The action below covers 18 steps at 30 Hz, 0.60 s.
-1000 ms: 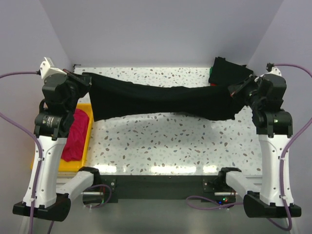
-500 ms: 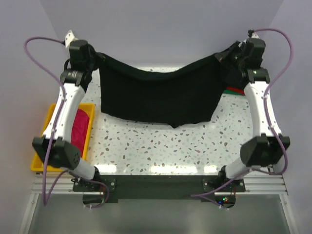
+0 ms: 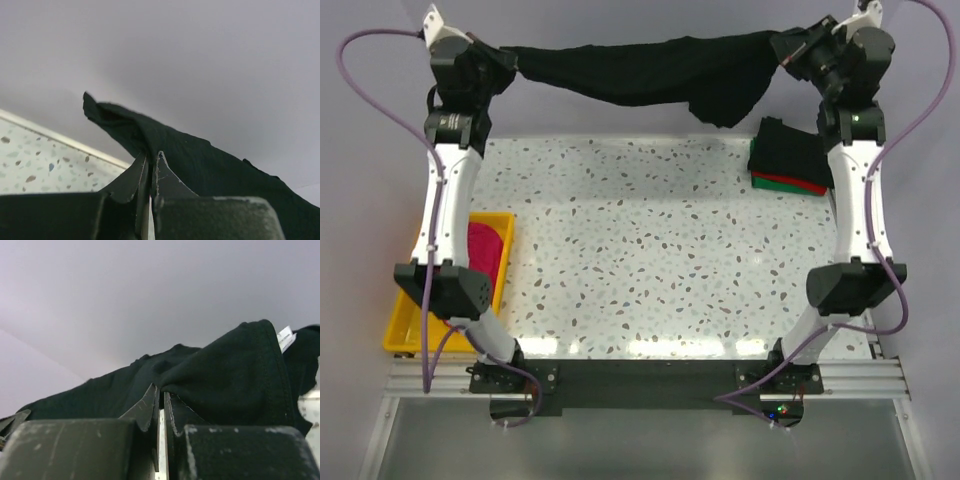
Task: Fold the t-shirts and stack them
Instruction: Fold the tshirt
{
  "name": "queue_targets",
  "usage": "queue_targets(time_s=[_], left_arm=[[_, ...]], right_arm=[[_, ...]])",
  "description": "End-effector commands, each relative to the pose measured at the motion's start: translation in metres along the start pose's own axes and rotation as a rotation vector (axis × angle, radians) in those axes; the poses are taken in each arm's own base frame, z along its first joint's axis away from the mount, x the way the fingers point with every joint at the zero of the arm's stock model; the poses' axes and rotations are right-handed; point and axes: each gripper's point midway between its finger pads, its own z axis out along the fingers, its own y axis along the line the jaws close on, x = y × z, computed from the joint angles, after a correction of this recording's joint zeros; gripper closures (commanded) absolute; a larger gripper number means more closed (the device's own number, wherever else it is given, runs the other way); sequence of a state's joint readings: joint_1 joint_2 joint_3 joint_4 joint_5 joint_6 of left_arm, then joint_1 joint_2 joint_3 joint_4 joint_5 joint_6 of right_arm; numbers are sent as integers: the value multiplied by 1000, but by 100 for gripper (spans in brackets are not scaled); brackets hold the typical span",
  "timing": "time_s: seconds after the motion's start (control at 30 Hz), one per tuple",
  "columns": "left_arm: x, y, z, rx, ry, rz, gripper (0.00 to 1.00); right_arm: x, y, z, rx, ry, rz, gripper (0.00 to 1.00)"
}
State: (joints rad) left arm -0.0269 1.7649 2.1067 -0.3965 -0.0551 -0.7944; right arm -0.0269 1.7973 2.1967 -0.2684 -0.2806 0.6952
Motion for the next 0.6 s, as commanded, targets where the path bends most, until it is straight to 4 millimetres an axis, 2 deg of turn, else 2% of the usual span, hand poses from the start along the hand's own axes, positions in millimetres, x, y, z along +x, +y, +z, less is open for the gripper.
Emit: queue_targets(time_s=[0.0,0.03,0.07,0.1,0.13,0.17,0.2,0.23,0.27,0.3,0.33,0.37,0.4,0.43,0.53,0.57], left_arm=[[3,11,-24,18,-14,24,100],[14,20,-27,8,6,19,100],[35,38,-35,-17,40,14,100],[47,49,-39,-31,64,10,100],[61,61,-43,-52,88,7,100],[87,86,-53,-94,133,1,100],[101,96,-59,-109,159,-8,100],[109,104,-68,-119,171,-14,100],[143,135,-76,-177,236,-26,100],[157,148,-84,-202,260,-32,100],[183,172,-99,-246,304,-35,100],[197,184,-106,-271,328,-45,100],[213,192,-115,-274,370,-54,100],[238,216,-131,-320,419,-60,100],[266,243,-158,-384,482,-62,100],[282,261,-174,-440,521,-55,100]], right_arm=[[0,12,-33,-21,-14,-17,100],[30,-12,-34,30,52,6,100],[43,-20,-39,48,81,18,100],[59,-29,-44,64,119,31,100],[88,-46,-58,101,173,58,100],[102,-56,-64,119,195,77,100],[118,-64,-72,137,224,98,100],[152,-86,-89,193,283,131,100],[168,-95,-98,216,309,152,100],[182,-104,-107,237,332,168,100],[214,-125,-125,294,389,185,100],[230,-135,-135,326,424,194,100],[259,-154,-152,383,485,213,100],[272,-166,-165,425,523,186,100],[307,-195,-200,540,626,161,100],[316,-204,-213,580,666,137,100]])
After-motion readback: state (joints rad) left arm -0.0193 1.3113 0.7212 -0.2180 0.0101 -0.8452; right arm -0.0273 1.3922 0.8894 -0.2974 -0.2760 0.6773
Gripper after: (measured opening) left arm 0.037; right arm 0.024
